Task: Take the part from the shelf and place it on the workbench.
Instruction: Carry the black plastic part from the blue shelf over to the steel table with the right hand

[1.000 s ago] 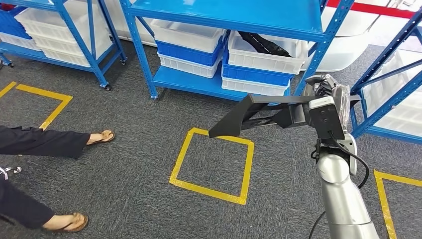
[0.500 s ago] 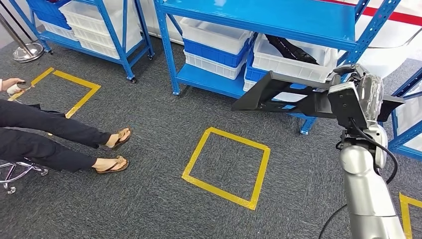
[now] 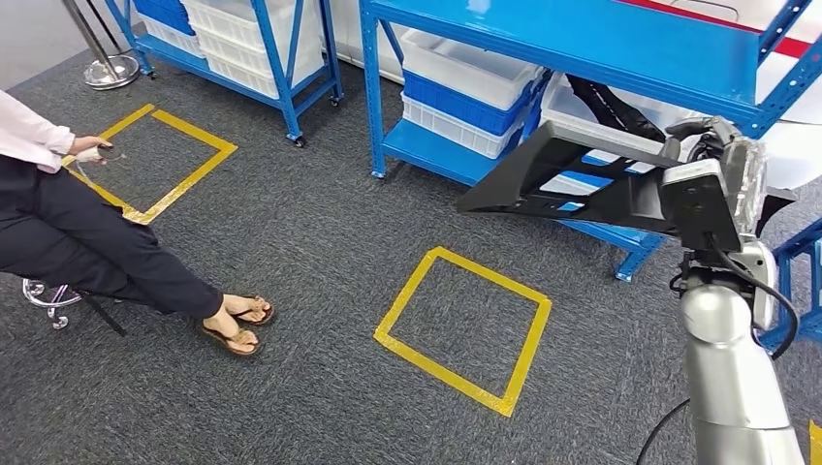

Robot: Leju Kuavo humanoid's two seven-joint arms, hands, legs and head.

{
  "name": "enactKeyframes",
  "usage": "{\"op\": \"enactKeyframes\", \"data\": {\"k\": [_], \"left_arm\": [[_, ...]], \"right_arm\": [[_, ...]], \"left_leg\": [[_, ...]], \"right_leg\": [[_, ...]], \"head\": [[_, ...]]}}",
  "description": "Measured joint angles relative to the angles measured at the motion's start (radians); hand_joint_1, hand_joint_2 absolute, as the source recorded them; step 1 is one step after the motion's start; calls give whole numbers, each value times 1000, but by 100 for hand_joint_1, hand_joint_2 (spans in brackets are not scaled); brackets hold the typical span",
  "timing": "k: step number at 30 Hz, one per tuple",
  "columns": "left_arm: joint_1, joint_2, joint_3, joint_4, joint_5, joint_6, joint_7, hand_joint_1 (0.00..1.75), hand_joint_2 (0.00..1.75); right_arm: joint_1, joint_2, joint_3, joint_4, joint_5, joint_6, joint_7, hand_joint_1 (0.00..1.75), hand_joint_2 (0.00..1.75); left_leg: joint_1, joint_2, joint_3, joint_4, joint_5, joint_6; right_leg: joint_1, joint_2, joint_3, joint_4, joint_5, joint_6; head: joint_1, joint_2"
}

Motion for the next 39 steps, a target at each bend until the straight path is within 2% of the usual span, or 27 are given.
{"op": "enactKeyframes", "data": {"k": [1, 3, 5, 6, 7, 8, 9, 11, 13, 15, 16, 18, 19, 21, 22, 23, 24, 25, 26, 28, 29, 31, 33, 35, 37, 38, 39], "left_arm": [[0, 3, 4, -1, -1, -4, 0, 0, 175], [-2, 7, 10, -2, -3, -9, 1, 0, 175], [-4, 8, 15, -3, -5, -10, 1, 0, 175], [-5, 8, 15, -3, -7, -10, 1, 0, 175], [-5, 7, 16, -3, -9, -14, 2, 0, 175], [-5, 6, 16, -3, -13, -19, 5, 0, 175], [-5, 4, 16, -3, -19, -24, 10, 0, 175], [-8, -4, 15, -3, -34, -24, 29, 0, 175], [-11, -18, 14, -3, -49, -6, 53, 0, 175], [-11, -32, 13, -3, -63, 7, 66, 0, 175], [-10, -39, 12, -3, -68, 4, 67, 0, 175], [-15, -49, 11, -2, -72, -13, 60, 0, 175], [-20, -53, 10, -2, -70, -24, 54, 0, 175], [-32, -61, 11, -2, -64, -50, 40, 0, 175], [-37, -65, 11, -2, -60, -70, 30, 0, 175], [-41, -70, 11, -2, -60, -93, 21, 0, 175], [-45, -75, 10, -2, -63, -116, 12, 0, 175], [-50, -80, 7, -3, -71, -141, 6, 0, 175], [-57, -86, 2, -3, -83, -165, 2, 0, 175], [-73, -103, -17, -3, -110, -215, 0, 0, 175], [-79, -112, -27, -3, -121, -239, 3, 0, 175], [-88, -129, -44, -3, -134, -273, 11, 0, 175], [-94, -145, -58, -3, -140, -283, 15, 0, 175], [-99, -158, -68, -3, -141, -286, 16, 0, 175], [-101, -164, -74, -3, -143, -289, 20, 0, 175], [-101, -166, -78, -3, -146, -298, 28, 0, 175], [-100, -167, -82, -3, -149, -311, 40, 0, 175]], "right_arm": [[2, -7, -2, -8, -16, 3, 3, 175, 175], [10, -27, -12, -23, -35, 8, 11, 175, 175], [17, -45, -23, -32, -44, 12, 14, 175, 175], [22, -52, -27, -34, -46, 14, 15, 175, 175], [28, -58, -30, -36, -47, 15, 17, 175, 175], [35, -64, -32, -38, -46, 15, 21, 175, 175], [40, -73, -35, -42, -42, 14, 29, 175, 175], [47, -105, -48, -59, -24, 16, 49, 175, 175], [56, -150, -72, -91, 7, 26, 74, 175, 175], [75, -198, -100, -133, 37, 48, 98, 175, 175], [83, -219, -112, -154, 44, 60, 106, 175, 175], [83, -252, -131, -186, 40, 85, 111, 175, 175], [73, -263, -136, -197, 44, 95, 111, 175, 175], [38, -263, -126, -207, 79, 96, 110, 175, 175], [20, -251, -112, -208, 107, 85, 109, 175, 175], [7, -232, -94, -207, 130, 67, 108, 175, 175], [-3, -210, -73, -205, 148, 48, 106, 175, 175], [-13, -191, -53, -202, 158, 33, 106, 175, 175], [-27, -175, -35, -194, 161, 22, 107, 175, 175], [-74, -154, -8, -172, 160, 13, 109, 175, 175], [-103, -147, 2, -157, 156, 11, 110, 175, 175], [-153, -133, 21, -126, 147, 12, 111, 175, 175], [-183, -121, 34, -104, 142, 12, 111, 175, 175], [-201, -115, 43, -87, 141, 12, 111, 175, 175], [-209, -112, 50, -73, 141, 12, 111, 175, 175], [-210, -110, 52, -68, 140, 12, 111, 175, 175], [-211, -108, 55, -64, 140, 12, 112, 175, 175]], "left_leg": [[-1, -5, 1, -4, 3, 9], [-2, -15, 3, -15, 13, 28], [-4, -24, -1, -19, 19, 40], [-5, -29, -4, -19, 21, 43], [-8, -36, -6, -19, 23, 46], [-10, -43, -9, -19, 25, 47], [-12, -51, -10, -18, 27, 48], [-15, -70, -13, -18, 33, 46], [-18, -89, -16, -16, 38, 40], [-20, -104, -19, -17, 42, 32], [-19, -107, -22, -15, 43, 28], [-19, -86, -42, 19, 15, 19], [-18, -70, -62, 63, -14, 16], [-14, -48, -117, 191, -80, 6], [-10, -44, -138, 244, -98, 2], [-6, -41, -146, 267, -100, -3], [-2, -36, -134, 253, -86, -7], [2, -26, -105, 201, -60, -10], [5, -4, -66, 132, -34, -13], [1, 25, -16, 31, -2, -9], [-4, 29, -10, 12, 2, -2], [-16, 6, -17, 8, 10, 17], [-17, -13, -19, 0, 20, 35], [-14, -33, -22, -5, 27, 48], [-15, -54, -25, -5, 30, 53], [-17, -65, -26, -5, 30, 54], [-19, -77, -26, -5, 31, 56]], "right_leg": [[-1, 0, 0, -1, -1, 6], [-5, 26, -15, 34, -26, 12], [-7, 62, -71, 152, -83, 7], [-7, 70, -104, 222, -109, 6], [-6, 75, -128, 271, -124, 8], [-4, 77, -135, 285, -124, 12], [-3, 78, -118, 255, -108, 17], [-3, 94, -44, 114, -57, 22], [1, 109, 8, 9, -24, 13], [9, 101, 14, -9, -17, 0], [4, 94, 18, -11, -13, -8], [-5, 78, 22, -17, -3, -25], [-9, 71, 23, -20, 2, -32], [-6, 60, 20, -20, 5, -37], [-5, 55, 19, -20, 6, -38], [-5, 50, 19, -19, 6, -38], [-6, 44, 20, -19, 6, -37], [-7, 37, 21, -17, 5, -36], [-6, 29, 20, -13, 3, -32], [0, 13, 12, -1, -4, -20], [4, 5, 8, 2, -5, -12], [5, -11, 7, 1, -5, 3], [0, 5, -4, 22, -21, 12], [-5, 48, -49, 118, -70, 9], [-4, 70, -112, 248, -118, 6], [-2, 74, -133, 286, -126, 8], [0, 76, -136, 287, -119, 12]], "head": [[1, 0], [1, 0], [4, 0], [6, 0], [6, 0], [6, 0], [6, 0], [6, 0], [5, 0], [4, 0], [4, 0], [3, 0], [2, 0], [1, 0], [1, 0], [1, 0], [0, 0], [0, 0], [-1, 0], [2, 0], [4, 0], [8, 0], [8, 0], [11, 0], [13, 0], [13, 0], [13, 0]]}}
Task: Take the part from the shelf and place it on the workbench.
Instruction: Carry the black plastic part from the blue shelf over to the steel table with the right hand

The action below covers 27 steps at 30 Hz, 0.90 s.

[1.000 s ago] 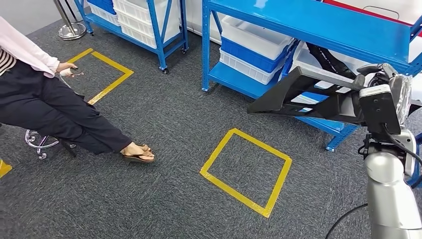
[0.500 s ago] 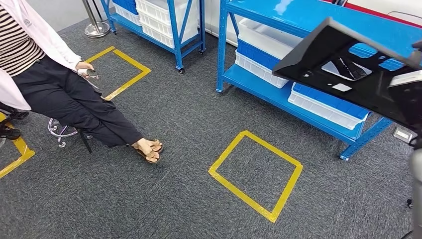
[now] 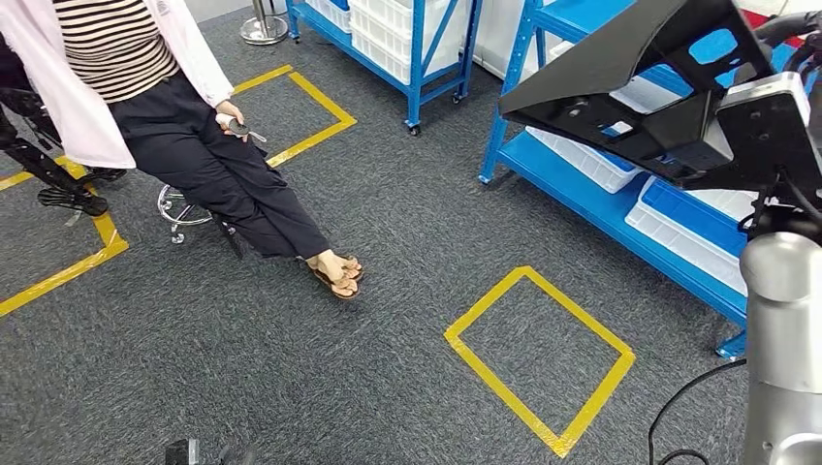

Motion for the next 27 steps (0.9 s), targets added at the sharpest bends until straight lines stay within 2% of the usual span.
{"op": "enactKeyframes", "data": {"k": [1, 2, 4, 6, 7, 8, 10, 11, 12, 13, 14, 15, 16, 17, 18, 20, 21, 23, 24, 25, 27], "left_arm": [[0, -3, -4, 0, -4, -19, 16, 0, 175], [-1, -6, -9, 0, -7, -41, 32, 0, 175], [-3, -20, -20, 0, -13, -79, 54, 0, 175], [-4, -36, -33, 0, -22, -101, 65, 0, 175], [-4, -43, -39, 1, -26, -106, 67, 0, 175], [-3, -48, -43, 1, -31, -108, 68, 0, 175], [-2, -56, -58, 1, -56, -94, 65, 0, 175], [-1, -59, -69, 2, -74, -78, 59, 0, 175], [1, -62, -83, 2, -92, -60, 50, 0, 175], [3, -64, -95, 2, -104, -46, 42, 0, 175], [7, -66, -106, 3, -110, -38, 35, 0, 175], [10, -67, -114, 4, -111, -35, 32, 0, 175], [12, -67, -119, 6, -111, -35, 31, 0, 175], [13, -67, -122, 6, -111, -35, 30, 0, 175], [13, -66, -126, 7, -110, -36, 30, 0, 175], [11, -66, -129, 7, -99, -40, 37, 0, 175], [11, -66, -129, 7, -85, -47, 46, 0, 175], [12, -66, -120, 8, -44, -74, 63, 0, 175], [13, -66, -113, 8, -26, -89, 67, 0, 175], [13, -65, -106, 8, -13, -103, 69, 0, 175], [13, -64, -98, 8, -7, -116, 69, 0, 175]], "right_arm": [[-1, 1, 2, 3, 0, 0, 1, 175, 175], [-4, 1, 4, 5, -1, 2, 4, 175, 175], [-12, -7, 4, 6, -10, 7, 11, 175, 175], [-16, -22, -1, 6, -29, 11, 15, 175, 175], [-16, -30, -4, 6, -39, 12, 14, 175, 175], [-13, -36, -8, 6, -48, 13, 12, 175, 175], [2, -48, -17, 2, -62, 13, 5, 175, 175], [16, -55, -23, -2, -66, 13, 1, 175, 175], [34, -62, -31, -8, -69, 12, -3, 175, 175], [54, -68, -39, -15, -71, 11, -6, 175, 175], [73, -73, -47, -22, -72, 10, -9, 175, 175], [90, -76, -52, -28, -73, 9, -11, 175, 175], [103, -79, -56, -33, -73, 9, -12, 175, 175], [112, -81, -60, -37, -73, 9, -12, 175, 175], [117, -84, -64, -41, -74, 9, -13, 175, 175], [122, -91, -72, -48, -74, 8, -14, 175, 175], [123, -93, -75, -51, -74, 7, -15, 175, 175], [128, -95, -78, -55, -73, 5, -16, 175, 175], [136, -98, -81, -60, -73, 5, -16, 175, 175], [148, -104, -86, -67, -74, 4, -15, 175, 175], [175, -121, -101, -83, -83, 4, -14, 175, 175]], "left_leg": [[-2, -12, 0, 0, 1, 1], [-3, -23, 0, 0, 2, 1], [-6, -44, -2, 1, 6, -2], [-6, -60, -6, 1, 11, -9], [-6, -67, -9, -1, 14, -14], [-6, -70, -12, -1, 15, -18], [-9, -35, -29, 31, -11, -26], [-9, -8, -48, 75, -40, -29], [-7, 17, -76, 139, -75, -34], [-3, 29, -106, 206, -105, -39], [1, 34, -130, 257, -121, -44], [6, 38, -138, 277, -121, -49], [12, 44, -127, 256, -103, -54], [17, 54, -98, 202, -75, -58], [20, 74, -61, 133, -50, -61], [17, 98, -10, 37, -24, -56], [12, 99, -3, 20, -24, -50], [4, 78, -4, 14, -20, -33], [2, 69, -2, 10, -16, -24], [3, 59, -1, 5, -11, -14], [5, 41, 0, 0, -5, -1]], "right_leg": [[1, 3, 13, -35, 21, 4], [2, 9, 40, -97, 50, 7], [6, 32, 96, -229, 102, 1], [14, 41, 118, -282, 122, -11], [17, 32, 120, -285, 126, -17], [13, 25, 124, -288, 130, -24], [4, 9, 129, -298, 139, -37], [0, 1, 130, -301, 141, -42], [3, -8, 131, -302, 141, -45], [4, -18, 131, -302, 141, -46], [5, -28, 131, -302, 140, -47], [4, -37, 131, -301, 140, -47], [3, -45, 131, -301, 139, -46], [2, -52, 131, -300, 137, -44], [1, -60, 131, -297, 135, -40], [7, -72, 127, -288, 127, -28], [12, -79, 126, -286, 124, -22], [14, -92, 126, -285, 121, -12], [11, -87, 123, -278, 114, -7], [7, -72, 114, -256, 100, -5], [-2, -30, 79, -178, 59, -8]], "head": [[0, 0], [0, 0], [0, 0], [-1, 0], [-1, 0], [-1, 0], [-4, 0], [-5, 0], [-5, 0], [-6, 0], [-5, 0], [-6, 0], [-6, 0], [-6, 0], [-6, 0], [-4, 0], [-3, 0], [0, 0], [0, 0], [1, 0], [3, 0]]}}
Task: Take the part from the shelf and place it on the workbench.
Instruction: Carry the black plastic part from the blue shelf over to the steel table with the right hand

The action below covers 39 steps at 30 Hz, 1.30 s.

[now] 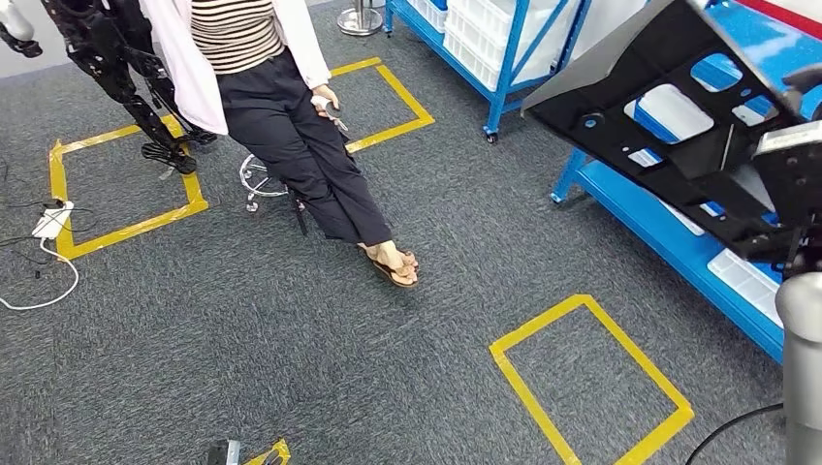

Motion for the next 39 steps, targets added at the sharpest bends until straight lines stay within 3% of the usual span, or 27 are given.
{"op": "enactKeyframes", "data": {"k": [2, 4, 5, 7, 8, 10, 11, 12, 14, 16, 18, 19, 20, 21, 23, 25, 28, 30, 32, 34, 35, 37, 38, 39], "left_arm": [[0, 0, 2, 0, -10, 1, 0, 0, 175], [3, 0, 0, 0, -23, 6, 0, 0, 175], [4, 0, -1, 0, -29, 8, 1, 0, 175], [5, 0, -3, 0, -34, 8, 4, 0, 175], [4, 0, -5, 0, -35, 8, 6, 0, 175], [3, 0, -8, 0, -38, 8, 10, 0, 175], [4, 0, -9, 0, -40, 8, 11, 0, 175], [5, 0, -11, 0, -42, 7, 11, 0, 175], [7, 0, -13, 0, -43, 6, 11, 0, 175], [6, 0, -15, 0, -43, 5, 11, 0, 175], [6, 0, -16, 1, -43, 4, 11, 0, 175], [6, 0, -17, 1, -44, 4, 11, 0, 175], [6, 0, -19, 1, -45, 5, 11, 0, 175], [6, 0, -21, 1, -46, 5, 11, 0, 175], [3, 0, -26, 1, -48, 5, 11, 0, 175], [0, 0, -28, 1, -50, 5, 11, 0, 175], [-1, -2, -29, 1, -53, 5, 12, 0, 175], [-2, -3, -30, 1, -53, 5, 12, 0, 175], [-4, -4, -31, 1, -53, 5, 12, 0, 175], [-3, -5, -32, 1, -53, 5, 13, 0, 175], [-2, -6, -32, 1, -53, 5, 13, 0, 175], [-1, -6, -32, 1, -54, 5, 14, 0, 175], [-1, -5, -32, 1, -54, 5, 14, 0, 175], [-2, -5, -32, 1, -54, 5, 14, 0, 175]], "right_arm": [[28, -22, -22, -14, -20, 2, 0, 175, 175], [66, -43, -51, -31, -39, 6, 0, 175, 175], [83, -53, -67, -40, -45, 10, 0, 175, 175], [103, -65, -92, -58, -46, 19, -1, 175, 175], [109, -70, -104, -66, -46, 24, -1, 175, 175], [121, -82, -125, -81, -47, 34, 1, 175, 175], [128, -88, -134, -86, -50, 39, 2, 175, 175], [137, -94, -143, -93, -55, 43, 4, 175, 175], [153, -106, -160, -109, -64, 49, 5, 175, 175], [166, -118, -175, -124, -69, 53, 5, 175, 175], [175, -124, -184, -134, -71, 54, 5, 175, 175], [179, -125, -185, -137, -70, 54, 5, 175, 175], [181, -125, -185, -140, -67, 55, 5, 175, 175], [183, -124, -185, -142, -61, 56, 6, 175, 175], [181, -121, -182, -146, -42, 55, 8, 175, 175], [177, -118, -177, -147, -26, 54, 10, 175, 175], [174, -114, -173, -150, -18, 54, 12, 175, 175], [174, -114, -174, -152, -17, 54, 13, 175, 175], [175, -115, -175, -153, -17, 53, 13, 175, 175], [176, -114, -175, -153, -17, 53, 13, 175, 175], [177, -113, -174, -153, -17, 53, 13, 175, 175], [177, -113, -174, -153, -17, 53, 13, 175, 175], [177, -113, -174, -153, -17, 53, 13, 175, 175], [176, -112, -174, -153, -17, 53, 13, 175, 175]], "left_leg": [[0, -21, -2, 0, 2, 4], [-1, -47, -3, 0, 3, 5], [-1, -59, -3, 1, 4, 4], [-1, -78, -3, 2, 7, -1], [-2, -87, -5, 3, 8, -5], [-6, -100, -10, 4, 12, -16], [-7, -106, -12, 3, 14, -21], [-6, -110, -14, 2, 16, -24], [-5, -79, -29, 32, -9, -31], [-5, -25, -70, 131, -74, -37], [-4, -4, -119, 252, -130, -40], [-3, -2, -130, 285, -140, -41], [-3, 1, -125, 284, -134, -40], [-4, 6, -100, 245, -114, -38], [-9, 41, -19, 110, -67, -28], [-17, 66, 26, 25, -48, -16], [-21, 41, 28, 7, -39, 0], [-17, 21, 33, -7, -27, 14], [-14, 0, 33, -12, -20, 22], [-14, -23, 31, -11, -18, 21], [-13, -35, 30, -11, -17, 20], [-8, -59, 30, -8, -15, 13], [-6, -71, 28, -5, -15, 7], [-5, -82, 23, -1, -15, -1]], "right_leg": [[-3, 22, -54, 112, -43, -1], [-5, 30, -86, 171, -54, 9], [-7, 32, -77, 150, -39, 17], [-17, 47, -17, 21, 14, 33], [-17, 56, 13, -40, 36, 35], [-12, 66, 40, -97, 56, 26], [-5, 60, 41, -97, 59, 18], [-9, 52, 40, -97, 63, 11], [-12, 35, 40, -99, 69, -6], [-10, 18, 39, -101, 72, -22], [-4, 2, 38, -101, 71, -29], [-1, -7, 38, -101, 71, -29], [1, -16, 38, -101, 70, -29], [2, -25, 38, -100, 70, -29], [8, -43, 39, -99, 69, -28], [15, -58, 38, -98, 68, -24], [19, -76, 37, -96, 64, -15], [13, -35, 19, -57, 39, -11], [4, 18, -33, 57, -15, -12], [-2, 30, -85, 168, -51, -6], [-7, 31, -90, 179, -48, 3], [-21, 38, -46, 86, 0, 28], [-30, 55, -13, 16, 25, 41], [-33, 72, 14, -41, 45, 47]], "head": [[1, 0], [2, 0], [2, 0], [3, 0], [3, 0], [2, 0], [2, 0], [1, 0], [-1, 0], [-3, 0], [-4, 0], [-4, 0], [-4, 0], [-4, 0], [-5, 0], [-4, 0], [-3, 0], [-2, 0], [-1, 0], [0, 0], [0, 0], [0, 0], [1, 0], [2, 0]]}}
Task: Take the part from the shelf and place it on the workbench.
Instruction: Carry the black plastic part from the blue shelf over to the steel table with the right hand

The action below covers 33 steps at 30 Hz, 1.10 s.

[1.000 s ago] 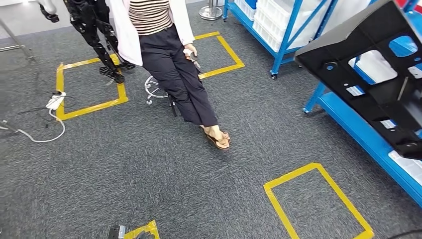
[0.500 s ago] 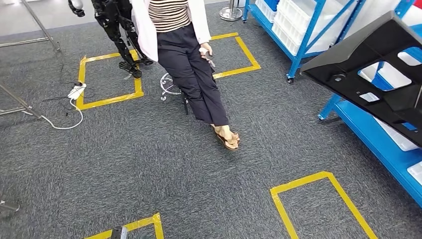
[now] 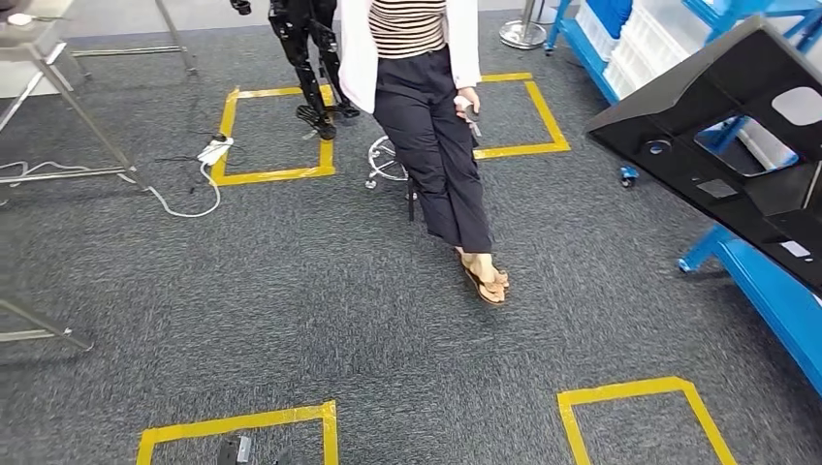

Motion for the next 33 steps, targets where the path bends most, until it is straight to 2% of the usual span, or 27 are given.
{"op": "enactKeyframes", "data": {"k": [1, 2, 3, 4, 5, 6, 8, 9, 10, 11, 12, 13, 15, 17, 18, 20, 21, 22, 24, 26, 27, 28, 29, 30, 31, 32, 33], "left_arm": [[0, 0, 0, 0, 0, 0, 0, 0, 175], [0, 1, 0, 0, 0, 0, 0, 0, 175], [2, 1, 0, 0, -1, 0, 1, 0, 175], [3, 2, 0, 0, -1, 0, 3, 0, 175], [5, 3, 0, 0, -2, -1, 4, 0, 175], [5, 3, -1, 0, -2, -1, 5, 0, 175], [2, 4, -2, 0, -4, -1, 8, 0, 175], [1, 4, -4, 0, -4, 0, 10, 0, 175], [1, 3, -5, 0, -4, 0, 11, 0, 175], [1, 3, -7, 0, -3, 1, 12, 0, 175], [1, 4, -7, 0, -2, 1, 12, 0, 175], [0, 5, -7, 0, -1, 2, 12, 0, 175], [-4, 9, -7, -1, 2, 2, 12, 0, 175], [-11, 15, -7, -2, 5, 3, 12, 0, 175], [-14, 17, -7, -2, 7, 5, 12, 0, 175], [-15, 20, -7, -2, 15, 11, 11, 0, 175], [-15, 21, -7, -2, 19, 15, 10, 0, 175], [-16, 21, -6, -2, 24, 18, 9, 0, 175], [-19, 21, -6, -2, 32, 22, 6, 0, 175], [-19, 21, -6, -2, 41, 26, 5, 0, 175], [-18, 21, -5, -2, 46, 29, 4, 0, 175], [-18, 21, -3, -2, 51, 32, 2, 0, 175], [-18, 21, -1, -2, 57, 35, -1, 0, 175], [-18, 23, 1, -2, 62, 38, -3, 0, 175], [-19, 24, 3, -2, 67, 40, -5, 0, 175], [-19, 26, 6, -2, 71, 41, -6, 0, 175], [-18, 27, 7, -2, 74, 42, -7, 0, 175]], "right_arm": [[0, 1, 0, 0, 0, 0, 0, 175, 175], [1, 1, 0, -1, 0, 0, 1, 175, 175], [1, 2, 0, -1, 0, 0, 2, 175, 175], [0, 2, 0, -1, -1, 2, 3, 175, 175], [-2, 1, 0, -2, -3, 5, 6, 175, 175], [-4, -2, -1, -2, -6, 9, 8, 175, 175], [-6, -11, -6, -4, -13, 18, 11, 175, 175], [-6, -15, -9, -4, -15, 22, 12, 175, 175], [-8, -17, -9, -5, -15, 26, 13, 175, 175], [-13, -18, -8, -4, -13, 31, 14, 175, 175], [-22, -17, -4, -3, -10, 36, 16, 175, 175], [-35, -16, 2, -1, -7, 41, 19, 175, 175], [-73, -15, 18, 6, -2, 50, 27, 175, 175], [-109, -14, 36, 17, 0, 57, 33, 175, 175], [-126, -13, 46, 24, 0, 59, 34, 175, 175], [-161, -7, 71, 43, 1, 60, 36, 175, 175], [-180, -4, 83, 55, 2, 59, 36, 175, 175], [-200, -1, 95, 69, 4, 58, 36, 175, 175], [-240, 9, 124, 106, 12, 55, 36, 175, 175], [-274, 20, 159, 147, 16, 52, 34, 175, 175], [-292, 27, 177, 168, 16, 50, 32, 175, 175], [-312, 35, 194, 190, 17, 47, 30, 175, 175], [-333, 45, 212, 212, 16, 42, 28, 175, 175], [-355, 56, 230, 236, 16, 36, 27, 175, 175], [-375, 67, 248, 258, 16, 30, 24, 175, 175], [-389, 80, 265, 278, 15, 25, 22, 175, 175], [-400, 91, 279, 296, 15, 22, 21, 175, 175]], "left_leg": [[0, -10, -6, 3, 2, -8], [-1, -19, -13, 3, 5, -16], [-1, -28, -19, 2, 9, -23], [1, -34, -23, 1, 12, -28], [1, -26, -28, 6, 9, -32], [1, -5, -40, 29, -7, -34], [-2, 53, -87, 137, -71, -36], [-2, 71, -120, 210, -106, -35], [-2, 78, -145, 270, -130, -33], [-3, 81, -157, 301, -137, -30], [-5, 82, -150, 294, -126, -24], [-9, 87, -123, 248, -100, -17], [-26, 124, -41, 106, -48, 3], [-42, 156, 2, 22, -31, 17], [-45, 156, 4, 10, -32, 21], [-42, 135, 7, -3, -22, 25], [-38, 125, 12, -12, -14, 29], [-34, 116, 16, -21, -7, 33], [-27, 95, 17, -27, 0, 37], [-23, 72, 16, -26, 2, 36], [-21, 59, 15, -25, 3, 33], [-17, 47, 15, -21, 2, 29], [-14, 36, 13, -16, 1, 23], [-11, 25, 8, -8, -2, 14], [-9, 15, 0, 1, -4, 6], [-8, 6, -9, 8, -4, -4], [-7, -4, -19, 11, -1, -11]], "right_leg": [[-1, 13, 14, -34, 10, -1], [2, 20, 18, -46, 12, -8], [7, 12, 16, -46, 15, -18], [4, 1, 14, -45, 17, -26], [3, -8, 13, -45, 20, -32], [3, -18, 13, -46, 22, -39], [11, -38, 12, -47, 23, -52], [18, -49, 12, -47, 23, -59], [24, -60, 12, -47, 22, -63], [30, -71, 12, -47, 22, -66], [34, -80, 12, -47, 21, -68], [37, -88, 13, -47, 21, -69], [42, -103, 15, -46, 20, -70], [48, -119, 14, -46, 19, -70], [50, -129, 14, -47, 19, -69], [54, -141, 13, -46, 16, -67], [53, -129, 8, -33, 7, -66], [52, -108, -6, -1, -10, -66], [43, -60, -60, 116, -60, -66], [33, -46, -109, 217, -89, -57], [27, -45, -111, 218, -81, -46], [19, -44, -96, 183, -58, -32], [10, -37, -67, 119, -25, -16], [2, -17, -38, 55, -2, -1], [-2, 2, -16, 6, 14, 4], [-3, 16, -5, -22, 21, 2], [0, 22, -4, -28, 18, -5]], "head": [[0, 0], [1, 0], [-1, 0], [-2, 0], [-3, 0], [-6, 0], [-9, 0], [-10, 0], [-10, 0], [-10, 0], [-10, 0], [-10, 0], [-10, 0], [-10, 0], [-10, 0], [-10, 0], [-10, 0], [-10, 0], [-8, 0], [-6, 0], [-7, 0], [-7, 0], [-7, 0], [-6, 0], [-5, 0], [-4, 0], [-4, 0]]}}
